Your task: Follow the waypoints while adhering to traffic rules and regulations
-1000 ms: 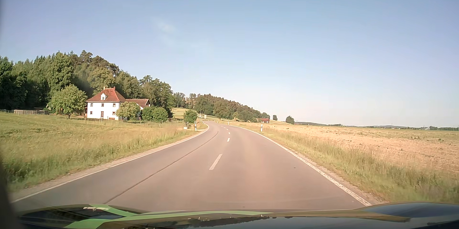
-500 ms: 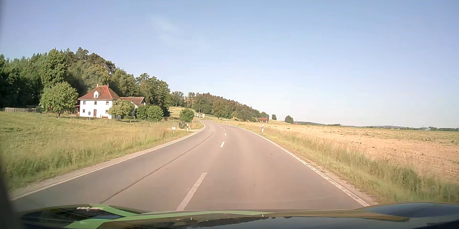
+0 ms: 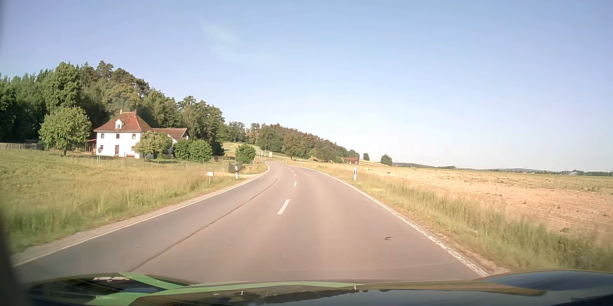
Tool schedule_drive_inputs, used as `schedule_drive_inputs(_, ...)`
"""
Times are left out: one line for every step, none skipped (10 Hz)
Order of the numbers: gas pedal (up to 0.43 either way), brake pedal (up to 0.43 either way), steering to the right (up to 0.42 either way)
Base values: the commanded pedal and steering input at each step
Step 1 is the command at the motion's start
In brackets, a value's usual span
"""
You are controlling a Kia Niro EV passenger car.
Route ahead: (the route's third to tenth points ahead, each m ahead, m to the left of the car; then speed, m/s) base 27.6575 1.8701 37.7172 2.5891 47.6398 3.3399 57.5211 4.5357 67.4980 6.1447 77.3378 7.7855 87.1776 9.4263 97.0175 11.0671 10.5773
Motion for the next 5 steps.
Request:
schedule_drive_inputs(0.421,0.0,-0.009)
schedule_drive_inputs(0.421,0.0,-0.014)
schedule_drive_inputs(0.421,0.0,-0.014)
schedule_drive_inputs(0.421,0.0,-0.014)
schedule_drive_inputs(0.421,0.0,-0.014)
